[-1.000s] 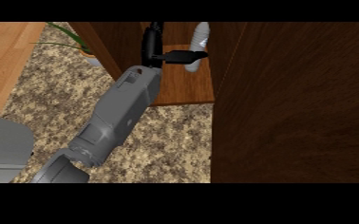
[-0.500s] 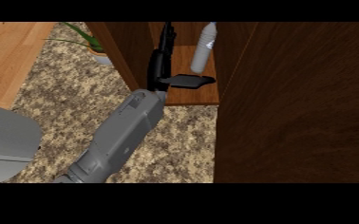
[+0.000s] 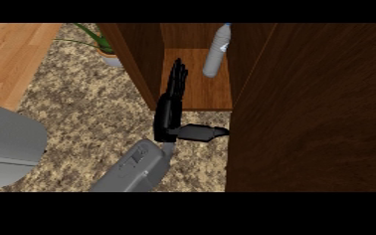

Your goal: Pick up the bottled water, place it into the cabinet and close the cabinet

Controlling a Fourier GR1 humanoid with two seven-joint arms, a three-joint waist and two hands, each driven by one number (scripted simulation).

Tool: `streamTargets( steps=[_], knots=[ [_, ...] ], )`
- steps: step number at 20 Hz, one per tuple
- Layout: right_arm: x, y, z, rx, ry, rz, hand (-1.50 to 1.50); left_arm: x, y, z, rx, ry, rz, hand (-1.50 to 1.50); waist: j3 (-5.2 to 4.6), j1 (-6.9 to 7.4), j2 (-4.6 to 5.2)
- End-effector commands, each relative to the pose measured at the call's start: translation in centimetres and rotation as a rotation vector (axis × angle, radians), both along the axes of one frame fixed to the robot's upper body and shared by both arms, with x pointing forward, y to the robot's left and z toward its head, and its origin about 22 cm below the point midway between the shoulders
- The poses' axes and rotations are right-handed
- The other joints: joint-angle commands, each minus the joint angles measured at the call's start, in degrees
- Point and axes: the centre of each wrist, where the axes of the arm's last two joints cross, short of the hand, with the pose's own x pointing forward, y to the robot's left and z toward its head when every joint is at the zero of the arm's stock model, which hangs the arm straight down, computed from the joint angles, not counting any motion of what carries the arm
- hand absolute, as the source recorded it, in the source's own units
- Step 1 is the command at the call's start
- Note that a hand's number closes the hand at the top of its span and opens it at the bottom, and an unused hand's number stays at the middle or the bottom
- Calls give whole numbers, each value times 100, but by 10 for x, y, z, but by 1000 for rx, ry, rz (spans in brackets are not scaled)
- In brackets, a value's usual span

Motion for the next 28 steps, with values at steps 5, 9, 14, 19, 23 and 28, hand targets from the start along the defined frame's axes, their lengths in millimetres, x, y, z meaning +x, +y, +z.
streamTargets(
  steps=[5, 9, 14, 19, 23, 28],
  knots=[
    [-1, 26, 30, -109, -30, 74, 150, -63, 10, 5, -43, 29, -122, 150, 1, 21, 17],
    [-2, 31, 31, -149, 4, 151, 150, -101, 42, -9, -26, 9, -129, 150, -1, 33, 7],
    [0, 40, 36, -157, -9, 194, 150, -119, 84, 2, 4, 23, -130, 150, -3, 36, 22],
    [5, 43, 38, -216, 38, 387, 150, -117, 123, 6, 53, 20, -119, 150, -10, 42, 30],
    [3, 45, 36, -253, 14, 487, 150, -126, 158, 23, 60, 8, -75, 150, -7, 6, -14],
    [-7, 64, 49, -222, -54, 487, 150, -130, 186, 41, 11, -23, -89, -150, -31, -38, -36]
  ],
)
